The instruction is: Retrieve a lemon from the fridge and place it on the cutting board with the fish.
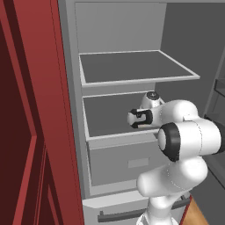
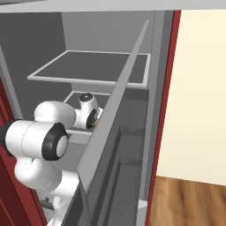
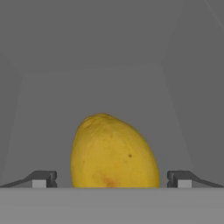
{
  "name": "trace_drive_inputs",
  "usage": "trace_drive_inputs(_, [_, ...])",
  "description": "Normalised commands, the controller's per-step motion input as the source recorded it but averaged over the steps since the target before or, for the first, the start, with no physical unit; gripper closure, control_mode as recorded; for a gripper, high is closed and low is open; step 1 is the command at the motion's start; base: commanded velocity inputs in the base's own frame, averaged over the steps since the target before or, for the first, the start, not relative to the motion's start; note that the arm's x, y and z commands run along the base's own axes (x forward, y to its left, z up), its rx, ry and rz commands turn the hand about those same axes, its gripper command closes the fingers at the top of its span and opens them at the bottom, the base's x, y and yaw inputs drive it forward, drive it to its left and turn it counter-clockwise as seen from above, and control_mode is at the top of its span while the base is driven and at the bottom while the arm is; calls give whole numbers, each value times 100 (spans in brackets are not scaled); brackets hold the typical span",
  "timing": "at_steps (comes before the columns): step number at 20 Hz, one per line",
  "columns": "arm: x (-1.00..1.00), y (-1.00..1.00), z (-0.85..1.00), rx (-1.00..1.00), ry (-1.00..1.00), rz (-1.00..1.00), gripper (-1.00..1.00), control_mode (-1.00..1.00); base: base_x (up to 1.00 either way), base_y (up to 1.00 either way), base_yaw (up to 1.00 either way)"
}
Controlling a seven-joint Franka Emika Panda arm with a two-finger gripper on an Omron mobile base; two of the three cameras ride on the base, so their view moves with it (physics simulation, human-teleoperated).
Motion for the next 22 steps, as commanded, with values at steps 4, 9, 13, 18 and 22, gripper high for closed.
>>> trace_drive_inputs(4, [0,0,0,0,0,0,100,-100,0,0,0])
trace_drive_inputs(9, [0,0,0,0,0,0,100,-100,0,0,0])
trace_drive_inputs(13, [0,0,0,0,1,0,100,-100,0,0,0])
trace_drive_inputs(18, [-13,0,4,0,1,0,100,-100,0,0,0])
trace_drive_inputs(22, [-85,0,32,1,-1,0,100,-100,0,0,0])
